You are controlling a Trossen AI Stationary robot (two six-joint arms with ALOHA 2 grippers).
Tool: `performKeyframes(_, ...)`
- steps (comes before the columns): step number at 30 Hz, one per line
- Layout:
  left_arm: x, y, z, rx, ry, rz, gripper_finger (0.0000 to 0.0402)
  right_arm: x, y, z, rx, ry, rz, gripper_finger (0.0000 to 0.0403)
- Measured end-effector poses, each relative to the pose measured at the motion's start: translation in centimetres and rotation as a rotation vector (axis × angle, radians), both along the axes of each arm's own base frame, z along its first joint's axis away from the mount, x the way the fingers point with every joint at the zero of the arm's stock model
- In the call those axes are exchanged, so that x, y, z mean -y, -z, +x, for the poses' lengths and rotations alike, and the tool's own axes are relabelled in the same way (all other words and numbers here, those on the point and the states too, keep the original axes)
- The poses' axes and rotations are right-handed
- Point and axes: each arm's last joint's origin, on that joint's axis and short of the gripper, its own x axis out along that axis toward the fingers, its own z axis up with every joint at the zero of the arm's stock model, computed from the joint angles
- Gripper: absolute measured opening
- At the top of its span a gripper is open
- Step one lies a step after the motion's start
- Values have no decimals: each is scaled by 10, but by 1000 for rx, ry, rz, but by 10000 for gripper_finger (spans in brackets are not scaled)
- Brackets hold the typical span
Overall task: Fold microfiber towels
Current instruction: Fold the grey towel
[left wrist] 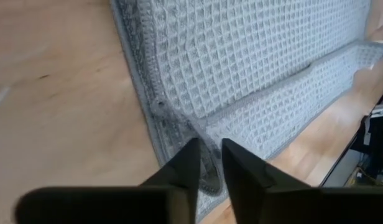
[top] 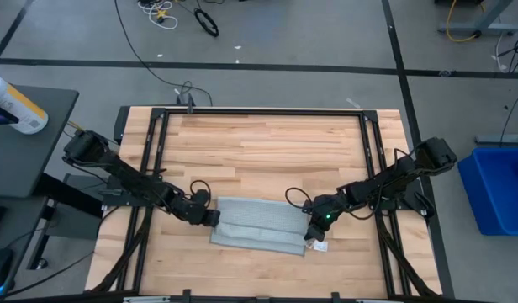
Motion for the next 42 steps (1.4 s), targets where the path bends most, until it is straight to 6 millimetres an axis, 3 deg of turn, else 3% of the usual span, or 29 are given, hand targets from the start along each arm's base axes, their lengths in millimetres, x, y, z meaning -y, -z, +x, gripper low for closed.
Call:
performKeyframes(4, 0, 0, 0, 2, 2, 12, 9, -1, 0, 0, 0, -5, 0, 4)
performKeyframes(18, 0, -1, 1, 32, 44, 42, 2, -2, 0, -1, 18, -21, -22, 1)
performKeyframes(26, 1, -11, 1, 94, 84, 58, 1, -16, -9, 4, 69, -57, -49, 0)
performKeyframes(35, 13, -21, -13, 107, 179, 38, 1, -31, -29, 16, 61, -147, -111, 0)
performKeyframes(42, 27, -20, -24, 78, 241, 19, 1, -32, -30, 14, -2, -190, -154, 0)
